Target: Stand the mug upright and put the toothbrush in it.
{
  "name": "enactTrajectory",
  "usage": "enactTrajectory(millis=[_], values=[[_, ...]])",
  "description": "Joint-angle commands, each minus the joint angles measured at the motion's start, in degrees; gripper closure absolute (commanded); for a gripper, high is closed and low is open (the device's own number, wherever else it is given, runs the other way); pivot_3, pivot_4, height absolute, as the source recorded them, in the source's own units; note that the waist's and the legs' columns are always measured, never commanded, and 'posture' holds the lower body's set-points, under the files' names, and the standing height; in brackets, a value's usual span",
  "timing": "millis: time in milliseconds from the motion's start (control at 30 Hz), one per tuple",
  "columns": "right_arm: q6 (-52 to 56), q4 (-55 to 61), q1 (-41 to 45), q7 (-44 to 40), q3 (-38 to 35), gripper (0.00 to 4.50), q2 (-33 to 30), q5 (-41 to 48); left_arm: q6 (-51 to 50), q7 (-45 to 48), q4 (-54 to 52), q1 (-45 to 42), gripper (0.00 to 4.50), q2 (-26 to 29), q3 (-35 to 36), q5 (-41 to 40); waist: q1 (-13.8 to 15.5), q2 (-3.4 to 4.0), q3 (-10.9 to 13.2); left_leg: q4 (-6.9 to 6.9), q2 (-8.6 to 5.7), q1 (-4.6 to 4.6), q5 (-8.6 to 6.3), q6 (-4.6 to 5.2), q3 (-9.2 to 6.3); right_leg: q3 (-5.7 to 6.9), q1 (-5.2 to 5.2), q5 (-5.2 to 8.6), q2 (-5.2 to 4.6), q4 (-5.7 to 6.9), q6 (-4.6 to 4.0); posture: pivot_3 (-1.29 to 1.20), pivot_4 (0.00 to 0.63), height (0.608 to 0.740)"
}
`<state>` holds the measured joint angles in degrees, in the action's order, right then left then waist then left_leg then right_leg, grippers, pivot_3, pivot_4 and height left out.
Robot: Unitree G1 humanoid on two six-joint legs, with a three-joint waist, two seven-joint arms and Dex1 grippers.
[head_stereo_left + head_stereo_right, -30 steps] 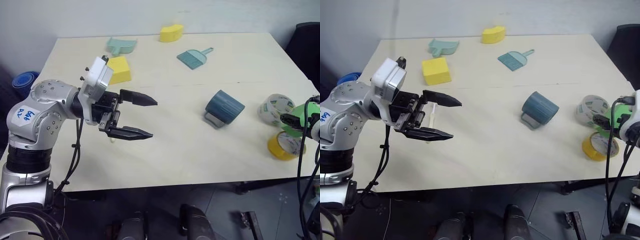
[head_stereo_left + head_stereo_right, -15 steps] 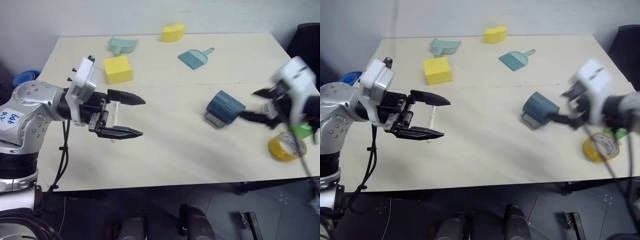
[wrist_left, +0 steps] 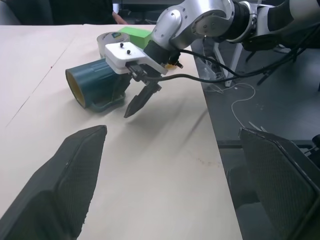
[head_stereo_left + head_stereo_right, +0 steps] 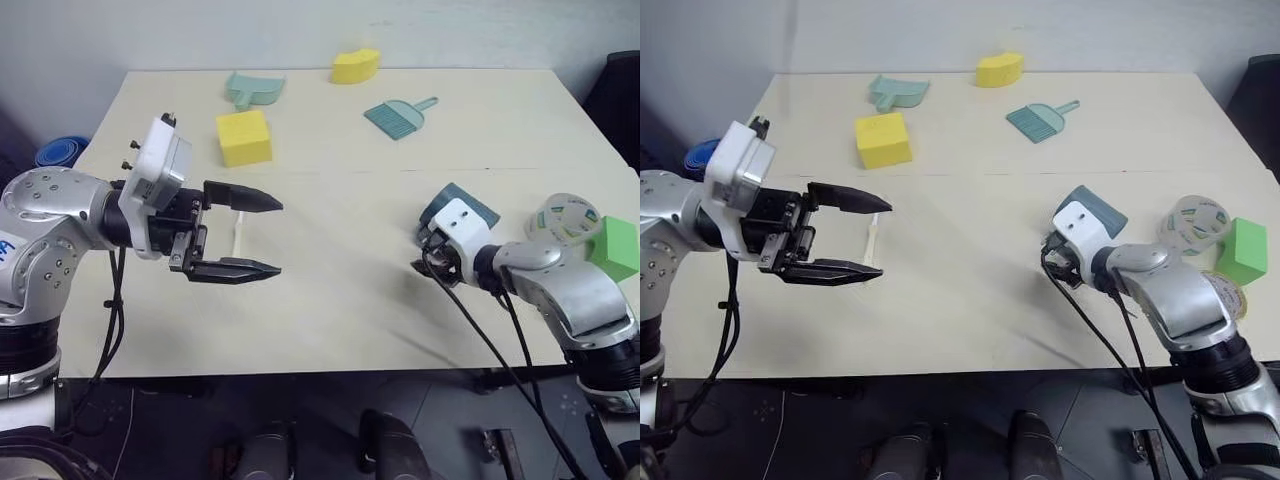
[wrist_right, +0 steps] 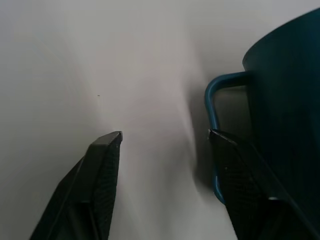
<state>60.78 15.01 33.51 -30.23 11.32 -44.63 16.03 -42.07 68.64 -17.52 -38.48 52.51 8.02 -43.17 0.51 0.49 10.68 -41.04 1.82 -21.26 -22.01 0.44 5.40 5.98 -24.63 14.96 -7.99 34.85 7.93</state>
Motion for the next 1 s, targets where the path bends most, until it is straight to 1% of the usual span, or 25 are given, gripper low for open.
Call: enactTrajectory(millis=[33, 167, 333, 433, 567, 700, 800, 933, 1000], values=[[-2.8, -1.1, 1.1, 1.0, 0.6, 1.60, 0.1, -3.4, 0.1, -0.6, -1.6, 0.2, 0.00, 1.0, 1.9, -1.2, -0.1, 0.00, 0.0, -0.01, 0.00, 0.00, 0.00, 0.00, 0.00, 0.01, 0.01, 0.00, 0.00, 0.01, 0.00, 0.00, 0.150, 0.740], [-5.0, -2.8, 2.3, 0.9, 0.9, 1.60, 0.3, -5.7, 0.1, -0.8, -2.0, 0.4, 0.00, 1.1, 1.8, -1.4, -0.5, -0.01, 0.0, -0.03, 0.00, 0.01, 0.00, 0.00, 0.00, 0.00, 0.03, 0.00, -0.01, 0.00, 0.00, 0.00, 0.150, 0.740], [-2.3, 2.4, 3.5, 0.4, -1.2, 1.60, 0.5, -5.0, 0.4, -0.7, -1.7, 0.0, 0.00, 1.1, 1.3, -1.2, -0.7, -0.01, 0.0, 0.01, 0.02, 0.02, 0.00, 0.00, 0.00, 0.00, 0.00, 0.00, 0.00, 0.03, 0.00, 0.00, 0.150, 0.740], [-2.3, 2.9, 3.3, 1.0, -1.7, 1.60, 0.4, -5.8, 0.8, -0.4, -1.5, -0.3, 0.00, 0.8, 0.8, -0.9, -0.7, -0.01, 0.0, 0.02, 0.01, 0.02, 0.00, 0.00, -0.01, 0.00, 0.00, 0.00, 0.00, 0.01, 0.00, 0.00, 0.150, 0.740], [-5.0, -1.3, 2.9, 1.1, -0.7, 1.60, 0.4, -7.6, 1.2, -0.3, -1.1, -1.1, 0.00, 0.2, 0.1, -0.7, -0.6, -0.01, 0.0, -0.01, 0.01, 0.01, 0.00, 0.00, -0.01, 0.00, 0.03, 0.00, -0.01, 0.01, 0.00, 0.00, 0.150, 0.740], [-9.3, -8.5, 3.2, 0.7, 1.1, 1.60, 1.4, -9.8, 1.8, 0.1, -0.3, -1.9, 0.00, 0.0, -0.5, -0.3, -0.7, -0.01, 0.0, 0.00, 0.01, 0.02, 0.00, 0.00, 0.00, 0.00, 0.02, 0.00, 0.00, 0.00, 0.00, 0.00, 0.150, 0.740], [-12.6, -14.8, 4.0, 0.0, 2.1, 1.60, 2.8, -11.4, 2.1, 0.1, 0.2, -2.3, 0.00, -0.2, -1.0, -0.1, -0.9, -0.02, 0.0, 0.00, 0.01, 0.03, 0.00, 0.00, 0.01, 0.00, 0.02, 0.00, 0.00, 0.00, 0.00, 0.00, 0.150, 0.740], [-15.5, -20.2, 5.9, -1.3, 2.6, 1.60, 4.8, -12.5, 2.4, 0.2, 0.4, -2.6, 0.00, -0.3, -1.3, -0.1, -1.0, -0.05, 0.0, -0.01, 0.02, 0.08, 0.00, 0.00, 0.01, -0.01, 0.04, 0.00, 0.00, 0.05, 0.00, 0.00, 0.150, 0.740], [-17.2, -23.7, 7.5, -2.4, 2.6, 1.96, 6.0, -12.9, 2.6, 0.2, 0.5, -2.8, 0.00, -0.3, -1.5, -0.1, -1.3, -0.07, 0.0, -0.01, 0.02, 0.08, 0.00, 0.00, 0.01, -0.01, 0.04, 0.00, 0.00, 0.05, 0.00, 0.00, 0.150, 0.740]])
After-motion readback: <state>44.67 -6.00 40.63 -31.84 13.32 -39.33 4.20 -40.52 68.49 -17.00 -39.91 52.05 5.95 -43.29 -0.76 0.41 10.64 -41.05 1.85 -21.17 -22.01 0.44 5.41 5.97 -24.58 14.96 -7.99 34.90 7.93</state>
